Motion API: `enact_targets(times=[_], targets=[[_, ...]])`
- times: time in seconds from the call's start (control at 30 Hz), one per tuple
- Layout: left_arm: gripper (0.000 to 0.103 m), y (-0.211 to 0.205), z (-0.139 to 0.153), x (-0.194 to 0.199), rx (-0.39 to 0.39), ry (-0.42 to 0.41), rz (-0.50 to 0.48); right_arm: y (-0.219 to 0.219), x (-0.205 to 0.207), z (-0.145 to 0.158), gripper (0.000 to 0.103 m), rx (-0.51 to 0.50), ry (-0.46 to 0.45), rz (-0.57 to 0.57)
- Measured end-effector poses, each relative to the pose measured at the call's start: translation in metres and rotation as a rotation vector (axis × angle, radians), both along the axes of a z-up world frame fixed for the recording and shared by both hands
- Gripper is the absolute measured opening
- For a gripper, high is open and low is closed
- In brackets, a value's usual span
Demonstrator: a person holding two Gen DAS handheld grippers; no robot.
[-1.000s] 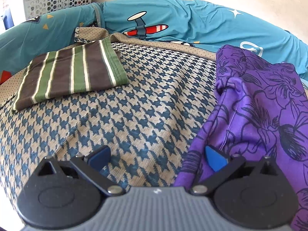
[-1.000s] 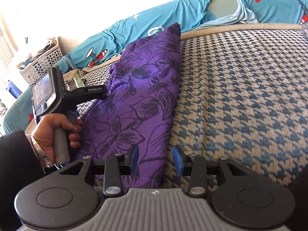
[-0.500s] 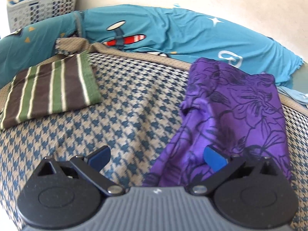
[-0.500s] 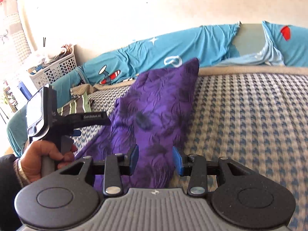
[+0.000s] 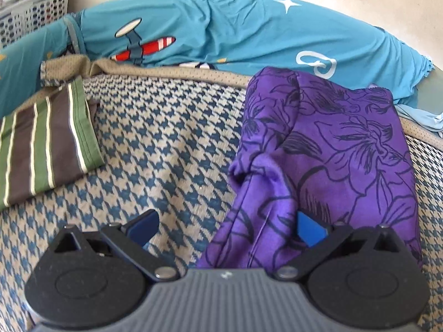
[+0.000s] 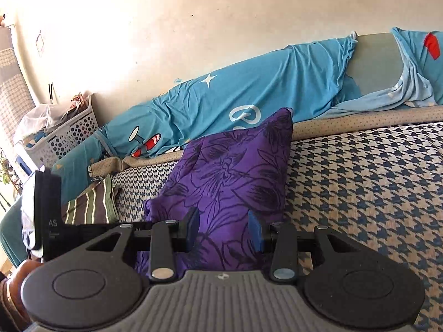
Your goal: Fold clothes
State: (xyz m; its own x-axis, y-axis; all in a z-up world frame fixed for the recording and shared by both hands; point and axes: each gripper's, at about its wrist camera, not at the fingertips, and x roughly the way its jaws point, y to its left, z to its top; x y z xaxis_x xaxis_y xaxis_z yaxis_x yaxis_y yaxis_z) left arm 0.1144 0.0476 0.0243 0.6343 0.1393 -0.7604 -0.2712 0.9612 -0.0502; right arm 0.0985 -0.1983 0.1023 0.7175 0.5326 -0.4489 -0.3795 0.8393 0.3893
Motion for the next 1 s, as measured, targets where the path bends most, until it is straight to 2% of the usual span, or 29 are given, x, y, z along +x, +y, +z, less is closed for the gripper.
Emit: enact_targets(times=[0.17,0.43,0.77,1.0], targets=[[0.103,0.005,-0.007,0.005,-0.033,0.030,0.019,0.008,0.031,-0.002,0.038,0.032,-0.038,-0.022],[0.103,0.008,-0.010,0.012,-0.063,0.070,0.046,0.025,0.067,-0.004,0.038,0.004,-0.125,-0.012],[0.103,0.005,-0.013,0.016,-0.043,0.080,0.043,0.033,0.109,-0.048,0.038,0.006,0.039,-0.002],[0.103,0.006,-0.013,0.016,-0.050,0.080,0.043,0.035,0.108,-0.044,0.037,-0.039,0.017,-0.004]])
